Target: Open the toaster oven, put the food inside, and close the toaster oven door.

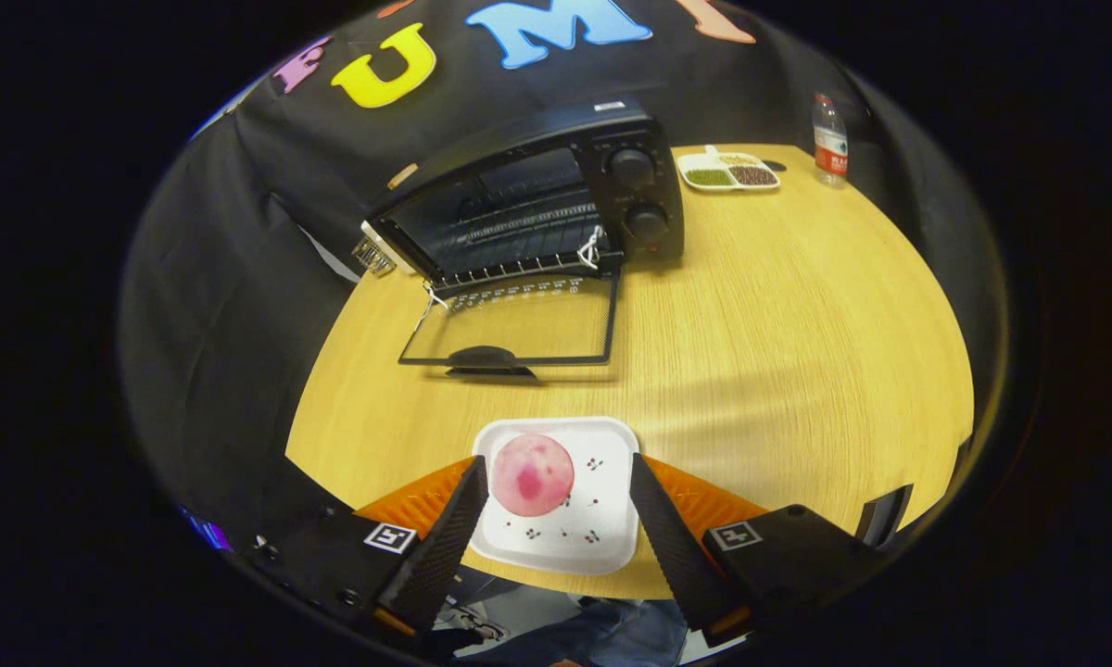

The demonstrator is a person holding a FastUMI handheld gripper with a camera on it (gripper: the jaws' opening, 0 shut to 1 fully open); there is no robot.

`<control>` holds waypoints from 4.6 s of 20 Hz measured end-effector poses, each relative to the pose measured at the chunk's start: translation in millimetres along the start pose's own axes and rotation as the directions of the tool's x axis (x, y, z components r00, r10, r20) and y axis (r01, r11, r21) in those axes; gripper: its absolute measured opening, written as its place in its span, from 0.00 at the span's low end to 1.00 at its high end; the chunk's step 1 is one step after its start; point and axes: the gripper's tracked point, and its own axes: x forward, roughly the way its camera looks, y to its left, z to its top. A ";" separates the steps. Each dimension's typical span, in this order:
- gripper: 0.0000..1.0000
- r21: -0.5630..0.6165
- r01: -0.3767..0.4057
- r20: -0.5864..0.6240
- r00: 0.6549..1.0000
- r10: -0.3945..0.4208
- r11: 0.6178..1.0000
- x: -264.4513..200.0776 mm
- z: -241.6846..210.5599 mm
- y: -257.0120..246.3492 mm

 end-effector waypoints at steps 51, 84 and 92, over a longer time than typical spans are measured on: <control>0.01 0.569 -0.243 0.112 0.969 0.219 0.786 62.2 -9.0 130.3; 0.03 0.857 -0.410 0.484 0.850 -0.209 0.313 151.2 208.4 86.7; 0.25 0.825 -0.417 0.510 0.840 -0.186 0.382 140.5 204.1 94.9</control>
